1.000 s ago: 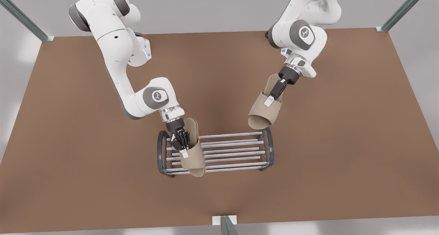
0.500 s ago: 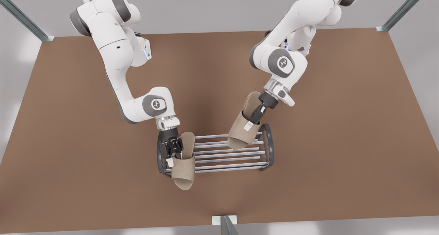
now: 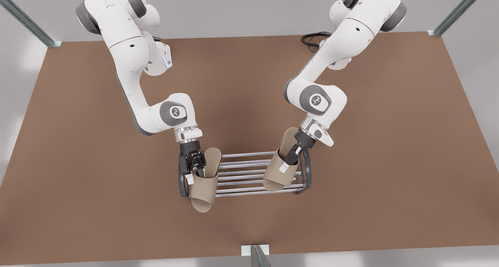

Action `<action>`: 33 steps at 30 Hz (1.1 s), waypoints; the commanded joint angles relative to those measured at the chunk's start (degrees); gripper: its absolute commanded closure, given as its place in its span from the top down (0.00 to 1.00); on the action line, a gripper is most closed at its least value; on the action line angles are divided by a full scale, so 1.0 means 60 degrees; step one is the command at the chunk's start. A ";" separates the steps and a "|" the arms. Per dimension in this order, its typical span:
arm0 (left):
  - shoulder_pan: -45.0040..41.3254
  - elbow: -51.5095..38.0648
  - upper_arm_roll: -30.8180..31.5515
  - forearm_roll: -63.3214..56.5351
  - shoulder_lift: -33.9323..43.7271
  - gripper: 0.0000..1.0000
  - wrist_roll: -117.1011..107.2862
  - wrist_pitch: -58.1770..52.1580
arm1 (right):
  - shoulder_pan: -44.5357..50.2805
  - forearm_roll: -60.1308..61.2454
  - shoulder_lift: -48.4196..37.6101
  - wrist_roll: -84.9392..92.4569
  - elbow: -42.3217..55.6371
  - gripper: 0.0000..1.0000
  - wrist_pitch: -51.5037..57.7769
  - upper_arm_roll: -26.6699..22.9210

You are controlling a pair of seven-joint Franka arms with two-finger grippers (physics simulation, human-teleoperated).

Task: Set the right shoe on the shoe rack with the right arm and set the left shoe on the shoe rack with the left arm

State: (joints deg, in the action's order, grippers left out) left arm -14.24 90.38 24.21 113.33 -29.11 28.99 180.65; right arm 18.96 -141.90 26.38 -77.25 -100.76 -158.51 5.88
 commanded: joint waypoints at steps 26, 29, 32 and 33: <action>0.0044 0.5355 -0.0371 0.0463 0.5581 1.00 -0.0159 0.0024 | -0.2689 2.3983 -0.3239 1.1729 0.0871 1.00 0.8926 -0.0451; 0.0058 0.6455 -0.3269 -0.1276 0.6199 1.00 -0.0085 -0.2813 | -0.3848 2.4720 -0.3107 1.3780 0.0635 1.00 0.8810 -0.1023; 0.0205 0.5243 -0.7463 -0.9725 0.5424 1.00 -0.2029 -0.9847 | -0.3673 2.4280 -0.2389 1.3768 0.1837 1.00 0.9220 -0.0994; 0.0395 0.4290 -0.7463 -1.1574 0.4955 1.00 -0.2414 -1.1077 | -0.3658 2.4280 -0.2038 1.3783 0.2115 1.00 0.9250 -0.0994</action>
State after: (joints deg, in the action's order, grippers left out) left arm -4.06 117.43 -18.18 72.22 0.99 26.31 148.85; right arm -4.64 -0.12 12.96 -42.87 -89.52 -113.05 -0.10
